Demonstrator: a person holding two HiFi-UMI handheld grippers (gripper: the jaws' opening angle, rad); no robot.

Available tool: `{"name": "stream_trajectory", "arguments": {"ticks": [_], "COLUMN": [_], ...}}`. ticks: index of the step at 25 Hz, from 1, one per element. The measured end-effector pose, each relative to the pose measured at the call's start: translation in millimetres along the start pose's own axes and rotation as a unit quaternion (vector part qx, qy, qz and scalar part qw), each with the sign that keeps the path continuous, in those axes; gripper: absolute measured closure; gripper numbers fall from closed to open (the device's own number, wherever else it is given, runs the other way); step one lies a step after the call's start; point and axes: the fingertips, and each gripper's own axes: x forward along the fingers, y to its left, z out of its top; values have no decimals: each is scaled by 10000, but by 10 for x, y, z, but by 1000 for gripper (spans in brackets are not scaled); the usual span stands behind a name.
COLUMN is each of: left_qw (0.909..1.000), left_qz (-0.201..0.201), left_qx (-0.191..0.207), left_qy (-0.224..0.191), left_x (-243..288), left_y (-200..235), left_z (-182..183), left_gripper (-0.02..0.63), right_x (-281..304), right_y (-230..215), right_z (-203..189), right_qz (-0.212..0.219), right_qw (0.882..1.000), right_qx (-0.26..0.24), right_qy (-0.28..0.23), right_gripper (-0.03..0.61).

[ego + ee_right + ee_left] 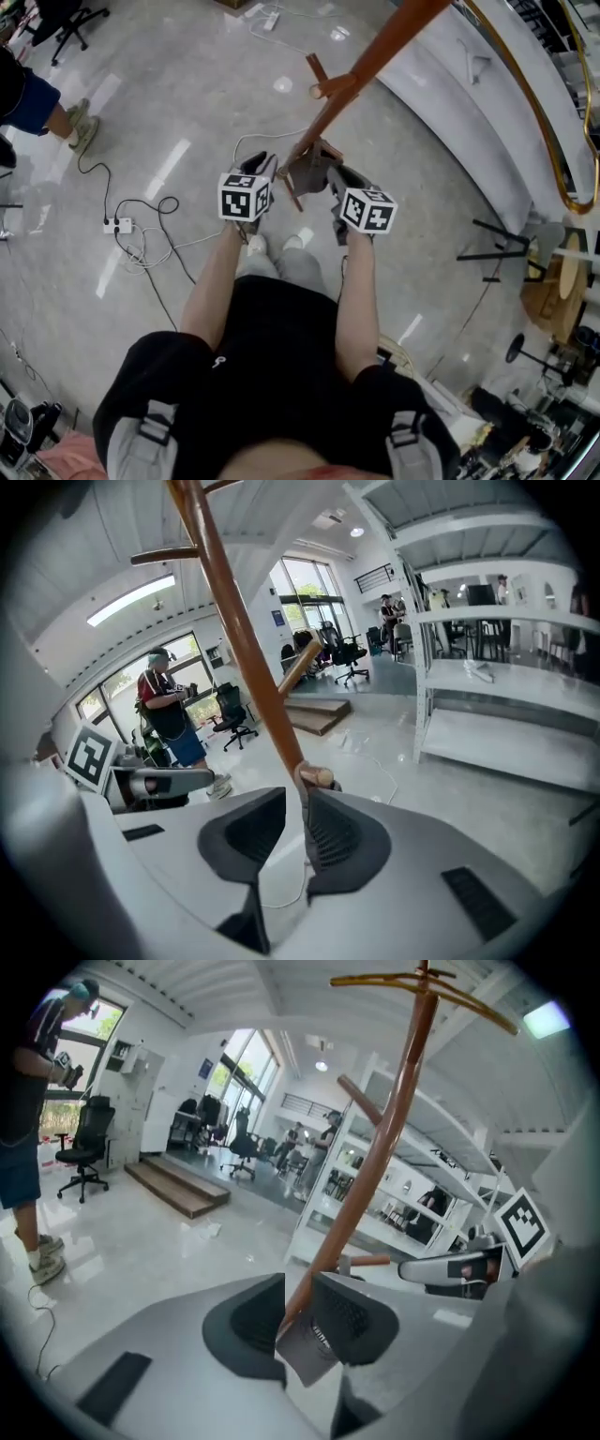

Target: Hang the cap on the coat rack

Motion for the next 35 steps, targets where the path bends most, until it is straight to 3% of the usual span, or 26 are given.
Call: {"name": "stream_trajectory", "arguments": {"ticks": [3, 6, 11, 15, 20, 35], "left_qw": [9984, 9942, 9814, 9703, 9628, 9612], "left_qz": [-91, -182, -422, -493, -612, -728], "left_qx": [121, 278, 792, 1086, 1309, 1304], "left_qy": [-539, -1019, -1697, -2106, -2284, -2321], "left_x": [-179, -352, -685, -904, -991, -902], "left_y": [-40, -167, -491, -650, -762, -735], "left_z": [471, 846, 1372, 1685, 1830, 1907], "left_gripper": [541, 600, 614, 614, 614, 614], "right_x": [-210, -427, -776, -1004, -1086, -1129], "right_y": [9, 81, 290, 475, 646, 672], "right_z": [373, 751, 1307, 1662, 1861, 1969], "right_qz": [-191, -236, -100, -135, -320, -517], "right_qw": [9986, 9923, 9683, 9471, 9426, 9374], "right_qx": [-156, -319, -471, -754, -1304, -1535], "right_qy": [-463, -1170, -2451, -3117, -3057, -3082], "right_gripper": [529, 554, 580, 583, 583, 583]}}
